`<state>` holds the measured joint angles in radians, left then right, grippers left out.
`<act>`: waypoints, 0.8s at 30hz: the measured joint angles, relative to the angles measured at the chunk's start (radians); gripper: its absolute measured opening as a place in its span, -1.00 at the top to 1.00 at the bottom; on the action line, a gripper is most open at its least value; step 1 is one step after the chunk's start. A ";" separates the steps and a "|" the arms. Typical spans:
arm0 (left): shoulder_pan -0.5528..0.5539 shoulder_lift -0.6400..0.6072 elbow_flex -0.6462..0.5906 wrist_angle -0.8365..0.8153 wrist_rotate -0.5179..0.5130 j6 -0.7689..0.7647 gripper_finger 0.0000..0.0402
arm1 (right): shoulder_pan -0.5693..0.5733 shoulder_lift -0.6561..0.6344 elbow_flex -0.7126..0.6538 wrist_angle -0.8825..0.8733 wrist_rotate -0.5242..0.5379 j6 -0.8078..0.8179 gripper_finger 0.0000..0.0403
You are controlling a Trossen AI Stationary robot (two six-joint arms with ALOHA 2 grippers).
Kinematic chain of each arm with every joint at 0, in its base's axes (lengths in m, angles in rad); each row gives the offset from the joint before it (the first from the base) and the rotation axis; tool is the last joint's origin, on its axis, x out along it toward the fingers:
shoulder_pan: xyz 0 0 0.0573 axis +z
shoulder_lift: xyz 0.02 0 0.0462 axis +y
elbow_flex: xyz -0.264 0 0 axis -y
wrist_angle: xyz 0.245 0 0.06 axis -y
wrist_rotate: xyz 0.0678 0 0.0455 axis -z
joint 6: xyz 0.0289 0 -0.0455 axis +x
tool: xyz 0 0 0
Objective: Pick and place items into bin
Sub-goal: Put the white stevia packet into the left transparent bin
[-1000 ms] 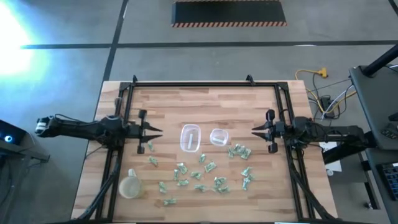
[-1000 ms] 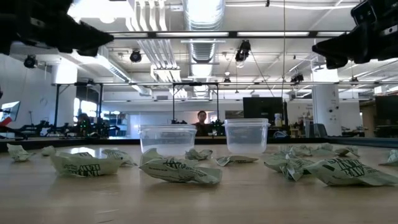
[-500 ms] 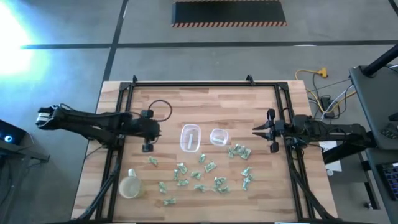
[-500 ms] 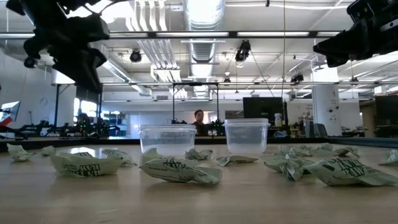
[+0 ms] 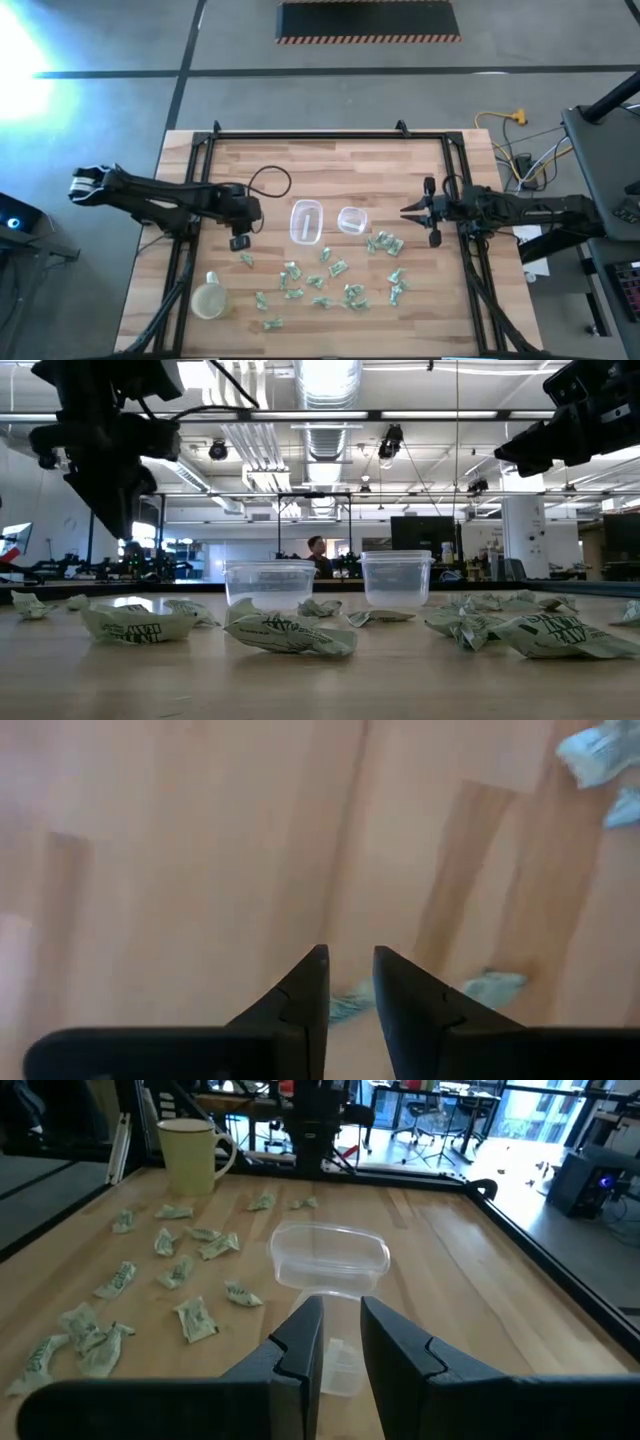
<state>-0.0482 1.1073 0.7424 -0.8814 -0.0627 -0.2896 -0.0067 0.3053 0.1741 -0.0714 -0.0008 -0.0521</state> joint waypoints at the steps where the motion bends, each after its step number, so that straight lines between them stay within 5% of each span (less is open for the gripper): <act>1: 0.001 0.010 0.004 -0.011 0.021 -0.022 0.68 | 0.000 0.008 0.000 0.012 0.000 0.000 0.70; 13: 0.000 0.172 -0.014 -0.097 0.044 -0.071 0.68 | 0.000 0.092 0.000 0.053 -0.001 0.004 0.70; 24: -0.029 0.287 -0.014 -0.095 0.015 0.063 0.68 | 0.000 0.104 0.000 0.054 -0.008 0.018 0.70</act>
<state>-0.0776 1.3944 0.7288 -0.9764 -0.0479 -0.2268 -0.0067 0.4094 0.1741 -0.0174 -0.0086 -0.0337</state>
